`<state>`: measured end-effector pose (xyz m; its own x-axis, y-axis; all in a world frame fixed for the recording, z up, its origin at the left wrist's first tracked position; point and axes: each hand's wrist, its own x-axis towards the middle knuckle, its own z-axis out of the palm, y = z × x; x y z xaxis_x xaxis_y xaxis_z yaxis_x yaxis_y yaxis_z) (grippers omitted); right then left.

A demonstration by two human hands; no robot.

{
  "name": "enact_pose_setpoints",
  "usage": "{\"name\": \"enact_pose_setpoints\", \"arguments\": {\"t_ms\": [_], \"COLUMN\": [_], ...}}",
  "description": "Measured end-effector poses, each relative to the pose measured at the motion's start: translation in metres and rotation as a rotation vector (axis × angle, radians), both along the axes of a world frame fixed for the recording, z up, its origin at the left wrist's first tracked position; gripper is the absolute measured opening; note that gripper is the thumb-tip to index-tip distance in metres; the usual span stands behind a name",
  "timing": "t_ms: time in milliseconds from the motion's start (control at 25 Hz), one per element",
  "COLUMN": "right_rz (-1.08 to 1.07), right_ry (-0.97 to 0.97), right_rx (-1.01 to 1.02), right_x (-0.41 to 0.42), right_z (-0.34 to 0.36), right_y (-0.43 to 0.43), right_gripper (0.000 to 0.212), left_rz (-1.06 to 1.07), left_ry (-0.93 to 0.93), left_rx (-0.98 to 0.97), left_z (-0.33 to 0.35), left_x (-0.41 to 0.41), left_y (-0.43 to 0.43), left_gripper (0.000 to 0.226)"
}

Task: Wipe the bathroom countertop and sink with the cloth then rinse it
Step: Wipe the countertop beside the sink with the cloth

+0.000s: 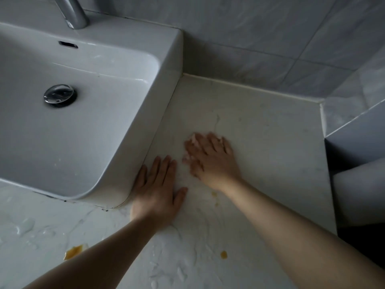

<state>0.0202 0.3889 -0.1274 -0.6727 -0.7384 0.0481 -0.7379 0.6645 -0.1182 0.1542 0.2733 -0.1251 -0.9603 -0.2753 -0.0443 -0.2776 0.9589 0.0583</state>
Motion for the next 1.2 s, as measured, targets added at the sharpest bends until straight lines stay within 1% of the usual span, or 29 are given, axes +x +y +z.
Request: {"name": "enact_pose_setpoints", "arguments": {"t_ms": [40, 80, 120, 160, 240, 280, 320, 360, 400, 440, 480, 520, 560, 600, 640, 720, 760, 800, 840, 880, 960, 1000, 1040, 1080, 1120, 1200], "right_rz": [0.053, 0.059, 0.014, -0.076, -0.375, -0.507, -0.583, -0.567, -0.463, -0.314, -0.155, -0.044, 0.011, 0.008, -0.071, -0.357, -0.505, -0.598, -0.607, -0.534, -0.277, -0.169, -0.104, -0.094, -0.183, -0.472], "right_ry": [0.015, 0.04, 0.067, 0.056, -0.036, -0.064, -0.083, -0.093, -0.032, 0.015, 0.048, 0.027, 0.013, 0.032, 0.068, 0.052, -0.011, -0.053, -0.069, -0.02, 0.05, 0.035, 0.046, 0.059, 0.076, 0.054], "right_rx": [0.0, 0.024, 0.035, 0.055, 0.07, 0.049, 0.035, 0.039, 0.008, -0.039, -0.071, -0.055, -0.016, 0.003, 0.004, 0.012, 0.007, -0.008, -0.001, -0.028, -0.065, -0.026, 0.019, 0.023, 0.021, 0.02], "right_x": [0.007, 0.006, -0.004, -0.016, -0.04, -0.047, -0.043, -0.03, -0.01, 0.015, 0.038, 0.055, 0.055, 0.043, 0.025, -0.018, -0.032, -0.033, -0.02, 0.001, 0.059, 0.078, 0.08, 0.068, 0.047, 0.003], "right_z": [-0.001, -0.003, -0.004, -0.003, 0.003, 0.002, 0.005, 0.005, 0.004, 0.003, -0.001, -0.003, -0.002, -0.004, -0.005, -0.001, 0.001, 0.002, 0.002, 0.002, -0.002, -0.004, -0.005, -0.005, -0.005, 0.001], "right_y": [0.019, 0.043, 0.067, 0.088, 0.105, 0.098, 0.082, 0.068, 0.057, 0.055, 0.063, 0.079, 0.098, 0.115, 0.128, 0.135, 0.13, 0.12, 0.112, 0.105, 0.109, 0.121, 0.132, 0.143, 0.151, 0.159], "right_gripper": [0.052, 0.052, 0.055, 0.061, 0.068, 0.067, 0.066, 0.065, 0.061, 0.056, 0.05, 0.047, 0.046, 0.048, 0.051, 0.057, 0.058, 0.057, 0.058, 0.058, 0.054, 0.051, 0.049, 0.05, 0.053, 0.062], "left_rz": [-0.002, -0.001, 0.002, 0.005, 0.009, 0.008, 0.005, 0.002, 0.002, 0.005, 0.008, 0.01, 0.016, 0.02, 0.023, 0.035, 0.038, 0.038, 0.041, 0.045, 0.046, 0.044, 0.044, 0.045, 0.043, 0.045], "left_ry": [0.004, 0.006, 0.003, -0.001, 0.007, 0.01, 0.007, 0.008, 0.016, 0.022, 0.029, 0.036, 0.035, 0.028, 0.023, 0.016, 0.003, -0.013, -0.023, -0.022, -0.024, -0.032, -0.036, -0.039, -0.044, -0.041], "left_rx": [0.007, 0.014, 0.023, 0.034, 0.044, 0.04, 0.034, 0.033, 0.036, 0.043, 0.05, 0.055, 0.062, 0.067, 0.072, 0.084, 0.083, 0.08, 0.079, 0.081, 0.072, 0.059, 0.048, 0.041, 0.04, 0.046], "left_z": [0.0, 0.001, 0.001, 0.002, 0.002, 0.001, 0.0, 0.0, -0.001, -0.001, -0.001, -0.001, -0.001, -0.001, 0.0, 0.001, 0.001, 0.002, 0.002, 0.002, 0.002, 0.002, 0.002, 0.002, 0.002, 0.001], "left_x": [0.0, 0.001, 0.0, 0.0, 0.001, 0.0, 0.0, 0.0, 0.0, 0.0, 0.001, 0.001, 0.001, 0.001, 0.0, -0.001, -0.001, 0.0, 0.0, 0.0, 0.0, 0.0, 0.0, 0.0, 0.0, 0.0], "left_y": [0.0, 0.0, 0.0, 0.001, 0.0, 0.0, 0.001, 0.001, 0.001, 0.002, 0.002, 0.002, 0.001, 0.002, 0.003, 0.003, 0.003, 0.004, 0.005, 0.005, 0.005, 0.005, 0.006, 0.006, 0.006, 0.006], "left_gripper": [0.067, 0.068, 0.068, 0.069, 0.069, 0.069, 0.069, 0.069, 0.069, 0.071, 0.074, 0.078, 0.081, 0.083, 0.084, 0.085, 0.086, 0.087, 0.088, 0.088, 0.088, 0.088, 0.088, 0.088, 0.088, 0.088]}}
